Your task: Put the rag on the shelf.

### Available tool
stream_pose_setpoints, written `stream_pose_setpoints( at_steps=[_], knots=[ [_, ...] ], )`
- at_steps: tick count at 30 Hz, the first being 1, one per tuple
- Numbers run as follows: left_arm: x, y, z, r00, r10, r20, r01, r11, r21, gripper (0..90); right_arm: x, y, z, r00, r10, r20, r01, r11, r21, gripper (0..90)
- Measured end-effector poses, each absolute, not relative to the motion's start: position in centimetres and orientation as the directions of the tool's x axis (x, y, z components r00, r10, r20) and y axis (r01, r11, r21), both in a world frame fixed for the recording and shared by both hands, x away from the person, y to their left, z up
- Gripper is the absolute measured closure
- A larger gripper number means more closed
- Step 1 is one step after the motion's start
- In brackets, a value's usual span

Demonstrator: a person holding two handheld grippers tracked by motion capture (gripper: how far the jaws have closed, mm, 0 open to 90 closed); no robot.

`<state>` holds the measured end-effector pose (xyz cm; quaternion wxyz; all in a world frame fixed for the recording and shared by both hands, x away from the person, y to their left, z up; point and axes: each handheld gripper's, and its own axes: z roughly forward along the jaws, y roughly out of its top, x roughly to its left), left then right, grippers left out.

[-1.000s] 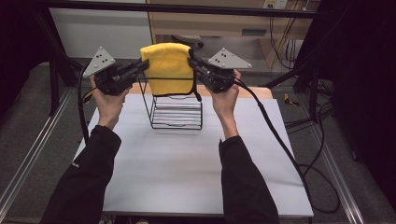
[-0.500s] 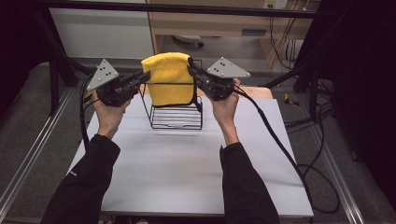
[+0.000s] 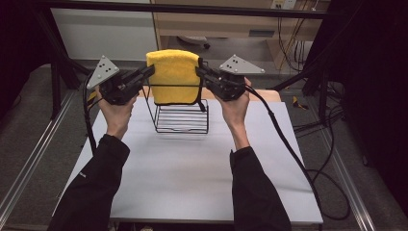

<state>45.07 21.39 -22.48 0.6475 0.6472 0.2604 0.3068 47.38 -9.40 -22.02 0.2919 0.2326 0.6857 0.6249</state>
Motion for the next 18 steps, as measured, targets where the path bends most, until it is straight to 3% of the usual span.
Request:
stream_pose_setpoints(
  at_steps=[5,9,12,16,18],
  knots=[
    [45.1,21.9,-22.4,0.703,0.71,0.022,0.033,-0.064,0.997,80.9,47.0,-9.4,-22.0,-0.735,0.667,-0.12,-0.046,0.128,0.991,84.0],
    [45.7,22.1,-21.7,0.729,0.684,-0.043,0.103,-0.047,0.994,61.6,46.9,-9.4,-22.1,-0.754,0.646,-0.121,-0.047,0.131,0.99,84.6],
    [46.3,21.8,-21.2,0.741,0.669,-0.058,0.123,-0.049,0.991,55.9,46.7,-9.4,-22.1,-0.758,0.638,-0.132,-0.061,0.132,0.989,85.0],
    [46.7,21.4,-20.8,0.744,0.664,-0.074,0.141,-0.047,0.989,58.3,46.6,-9.7,-22.1,-0.764,0.631,-0.131,-0.061,0.132,0.989,85.1],
    [46.7,21.4,-20.6,0.749,0.658,-0.073,0.139,-0.049,0.989,65.4,46.5,-9.7,-22.1,-0.763,0.63,-0.143,-0.069,0.141,0.988,85.0]
  ],
)
